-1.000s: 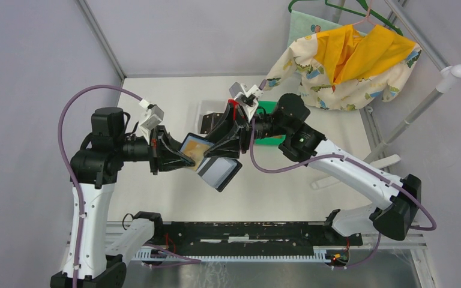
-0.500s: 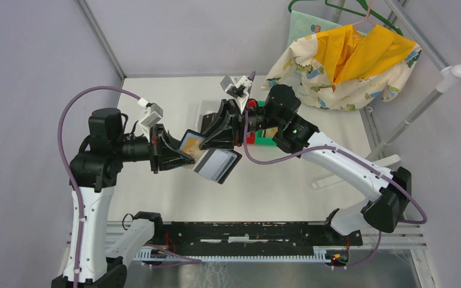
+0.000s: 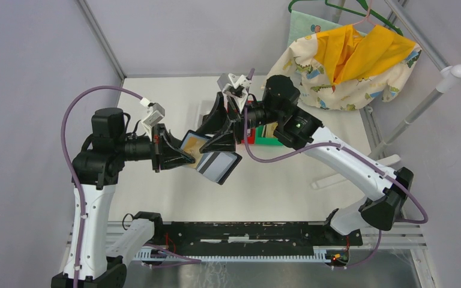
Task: Take the credit cards out of the card holder
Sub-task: Remove the credit card from the card holder.
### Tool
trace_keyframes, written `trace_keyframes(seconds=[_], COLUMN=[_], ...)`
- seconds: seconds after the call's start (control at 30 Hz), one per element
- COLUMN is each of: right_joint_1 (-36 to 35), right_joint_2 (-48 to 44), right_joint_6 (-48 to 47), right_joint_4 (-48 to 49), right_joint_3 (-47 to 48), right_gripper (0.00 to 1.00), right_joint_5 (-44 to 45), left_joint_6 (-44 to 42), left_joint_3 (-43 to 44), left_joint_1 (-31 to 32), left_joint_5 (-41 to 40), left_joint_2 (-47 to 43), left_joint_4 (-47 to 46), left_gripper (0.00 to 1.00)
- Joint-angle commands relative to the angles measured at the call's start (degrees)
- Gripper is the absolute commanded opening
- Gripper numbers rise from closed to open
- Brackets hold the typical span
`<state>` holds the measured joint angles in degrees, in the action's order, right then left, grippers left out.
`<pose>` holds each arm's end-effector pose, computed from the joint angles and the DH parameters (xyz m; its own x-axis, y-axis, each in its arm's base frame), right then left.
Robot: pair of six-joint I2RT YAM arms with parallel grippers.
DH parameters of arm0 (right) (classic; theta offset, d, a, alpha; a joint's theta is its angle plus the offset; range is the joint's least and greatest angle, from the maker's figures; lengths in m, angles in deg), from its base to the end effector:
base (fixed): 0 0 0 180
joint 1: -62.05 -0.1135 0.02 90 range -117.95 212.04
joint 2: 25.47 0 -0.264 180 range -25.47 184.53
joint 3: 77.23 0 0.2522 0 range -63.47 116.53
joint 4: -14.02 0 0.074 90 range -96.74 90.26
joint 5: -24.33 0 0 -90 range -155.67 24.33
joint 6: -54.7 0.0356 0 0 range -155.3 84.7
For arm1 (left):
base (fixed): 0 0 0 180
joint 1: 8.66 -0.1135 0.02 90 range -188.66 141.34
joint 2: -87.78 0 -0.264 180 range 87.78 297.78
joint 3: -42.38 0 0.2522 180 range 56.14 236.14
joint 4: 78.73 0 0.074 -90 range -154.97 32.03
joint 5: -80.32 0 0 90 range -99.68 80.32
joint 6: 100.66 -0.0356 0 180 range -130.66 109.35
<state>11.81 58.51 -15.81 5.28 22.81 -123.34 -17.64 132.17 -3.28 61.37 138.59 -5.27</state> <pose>0.1860 0.2706 0.4577 -0.2392 -0.0085 -0.9709 -0.9201 -0.3176 0.2294 0.1161 -0.0448 0.4283 -0.4614 0.0831 -0.8833 0.8692 0.2419 -0.4313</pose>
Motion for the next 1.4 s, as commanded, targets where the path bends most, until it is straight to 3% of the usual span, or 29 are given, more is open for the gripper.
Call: trace_keyframes(seconds=[0.0, 0.1, 0.37, 0.6, 0.67, 0.83, 0.93, 1.03, 1.23, 1.37], right_joint_1=[0.01, -0.09, -1.56, -1.97, -1.71, -1.09, -1.09, -1.09, -1.22, -1.65], right_joint_2=[2.69, 4.60, 2.74, 2.63, 0.79, -4.42, -7.35, -10.01, -14.42, -14.60], right_joint_6=[-7.26, -8.80, -12.05, -11.17, -9.03, 0.03, 2.78, 6.67, 10.84, 12.77], right_joint_4=[-7.94, -12.06, -11.63, -9.63, -4.60, 12.23, 17.79, 23.94, 35.89, 40.94], right_joint_3=[8.31, 10.96, 6.12, 3.10, -0.39, -10.64, -15.80, -21.20, -30.38, -32.49], right_gripper=[0.55, 0.49, 0.47, 0.09, 0.00, 0.00, 0.00, 0.00, 0.00, 0.00], right_joint_5=[1.00, 1.41, 4.58, 5.66, 6.91, 7.13, 10.00, 11.97, 15.49, 17.18], left_joint_6=[-1.63, -1.50, -3.25, -6.68, -6.81, -6.88, -5.93, -4.39, -3.83, -2.20], left_joint_3=[-0.27, -0.33, -0.22, -0.55, -0.77, -1.65, -2.16, -3.55, -4.67, -4.03], left_joint_1=[0.20, 0.19, 0.20, 0.18, 0.17, 0.15, 0.17, 0.15, 0.18, 0.18], left_joint_5=[1.83, 1.36, -0.79, -2.94, -4.12, -6.75, -8.85, -7.79, -4.68, -1.65], left_joint_2=[-0.85, -0.96, -0.55, -1.19, -0.92, 0.18, -1.06, -2.76, -4.01, -3.72], left_joint_4=[-0.22, -0.29, -0.21, -0.20, -0.26, -1.29, -4.32, -7.05, -7.23, -7.23], left_gripper=[0.02, 0.02, 0.02, 0.03, 0.18, 0.67, 0.73, 0.71, 0.41, 0.35])
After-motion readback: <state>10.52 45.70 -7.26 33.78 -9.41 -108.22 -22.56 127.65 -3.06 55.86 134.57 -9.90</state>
